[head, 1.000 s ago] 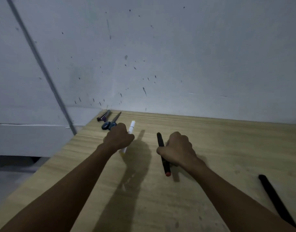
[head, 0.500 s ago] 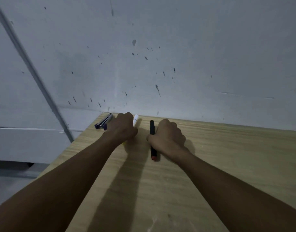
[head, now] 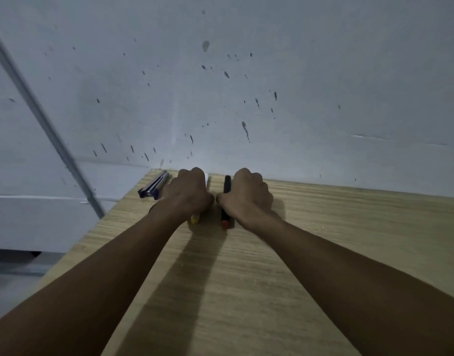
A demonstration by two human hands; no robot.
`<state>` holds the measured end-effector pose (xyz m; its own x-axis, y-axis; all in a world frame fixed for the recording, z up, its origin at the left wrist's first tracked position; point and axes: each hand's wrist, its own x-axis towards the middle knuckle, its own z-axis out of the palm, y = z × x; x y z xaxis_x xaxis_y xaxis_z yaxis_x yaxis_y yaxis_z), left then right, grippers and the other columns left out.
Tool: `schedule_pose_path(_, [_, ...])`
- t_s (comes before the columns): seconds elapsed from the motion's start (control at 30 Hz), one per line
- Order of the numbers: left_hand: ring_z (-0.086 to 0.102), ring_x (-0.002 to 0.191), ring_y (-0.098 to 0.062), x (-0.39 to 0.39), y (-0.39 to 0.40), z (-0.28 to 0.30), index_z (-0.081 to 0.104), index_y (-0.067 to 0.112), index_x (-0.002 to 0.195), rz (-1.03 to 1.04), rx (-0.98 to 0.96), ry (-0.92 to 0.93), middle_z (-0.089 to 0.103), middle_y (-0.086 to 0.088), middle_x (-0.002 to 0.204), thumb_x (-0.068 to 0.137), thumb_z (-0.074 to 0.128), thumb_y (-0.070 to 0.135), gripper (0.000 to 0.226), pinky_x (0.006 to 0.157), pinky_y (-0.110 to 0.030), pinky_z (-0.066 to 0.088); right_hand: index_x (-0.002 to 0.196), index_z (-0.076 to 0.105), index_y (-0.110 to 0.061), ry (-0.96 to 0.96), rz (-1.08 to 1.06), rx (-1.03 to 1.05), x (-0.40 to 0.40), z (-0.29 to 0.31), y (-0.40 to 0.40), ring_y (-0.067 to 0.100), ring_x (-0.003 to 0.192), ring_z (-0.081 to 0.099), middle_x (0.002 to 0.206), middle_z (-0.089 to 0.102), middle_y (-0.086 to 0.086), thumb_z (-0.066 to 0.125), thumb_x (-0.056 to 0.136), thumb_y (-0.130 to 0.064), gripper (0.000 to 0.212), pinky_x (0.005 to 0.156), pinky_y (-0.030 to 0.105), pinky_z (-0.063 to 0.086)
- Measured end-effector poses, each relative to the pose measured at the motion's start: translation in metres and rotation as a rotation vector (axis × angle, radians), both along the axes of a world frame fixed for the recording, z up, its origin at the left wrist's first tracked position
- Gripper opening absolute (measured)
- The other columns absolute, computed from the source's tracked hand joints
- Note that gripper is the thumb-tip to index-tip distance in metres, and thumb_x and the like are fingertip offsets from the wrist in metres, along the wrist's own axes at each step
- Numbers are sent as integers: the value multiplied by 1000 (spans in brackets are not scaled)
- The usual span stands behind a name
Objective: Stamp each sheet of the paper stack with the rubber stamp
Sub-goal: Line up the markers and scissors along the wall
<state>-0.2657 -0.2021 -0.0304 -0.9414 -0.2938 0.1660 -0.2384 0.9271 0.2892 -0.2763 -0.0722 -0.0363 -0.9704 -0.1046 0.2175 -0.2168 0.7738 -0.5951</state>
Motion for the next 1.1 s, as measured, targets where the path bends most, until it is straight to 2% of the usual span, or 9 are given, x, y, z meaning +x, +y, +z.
schedule_pose_path(0.13, [44,64,-18,1,-2,2,27,22,69,-17,-3,-25,39,-3,79,79,67,26,41,47,-28,26,67,38,-23,6,-10,-3,-3,-5,-3,17,62,47,77,50,-1,73,72,-29,37,48,27,29])
schedule_pose_path(0.27, [47,69,-21,-1,-4,3,29,21,71,-9,-17,-31,42,-5,85,79,66,28,39,47,-28,27,64,33,-26,35,-22,-38,-4,-7,-3,9,54,35,68,40,-7,76,72,-37,45,45,24,23])
schedule_pose_path(0.4, [45,66,-18,0,-5,3,32,18,82,-23,-23,-11,39,-3,81,84,63,38,37,47,-28,26,62,34,-26,39,-33,-75,-3,-6,-3,8,52,34,66,40,-9,77,70,-41,46,45,24,23])
schedule_pose_path(0.6, [45,62,-16,5,-5,5,34,18,80,-37,-28,-27,41,-1,72,81,66,39,38,48,-28,29,66,32,-26,-13,-30,-89,5,-3,3,8,56,35,70,40,-7,70,77,-35,41,47,24,23])
schedule_pose_path(0.73, [47,65,-21,8,-4,5,29,19,68,-50,-34,-26,38,-1,67,80,66,38,43,49,-29,28,68,39,-22,-72,8,-96,14,4,9,15,61,47,75,49,-2,69,77,-26,31,46,25,28])
schedule_pose_path(0.87, [46,66,-20,11,0,3,35,17,80,-19,-42,-20,40,-1,71,81,67,39,39,47,-28,25,74,48,-19,-118,65,-79,24,7,8,25,77,61,84,59,3,74,69,-19,27,50,27,35])
schedule_pose_path(1.1, [45,67,-18,11,1,3,36,15,87,-13,-32,-41,47,-6,85,81,67,38,39,47,-28,24,84,49,-19,-160,39,-91,27,12,5,26,82,58,87,55,1,77,69,-18,31,58,30,38])
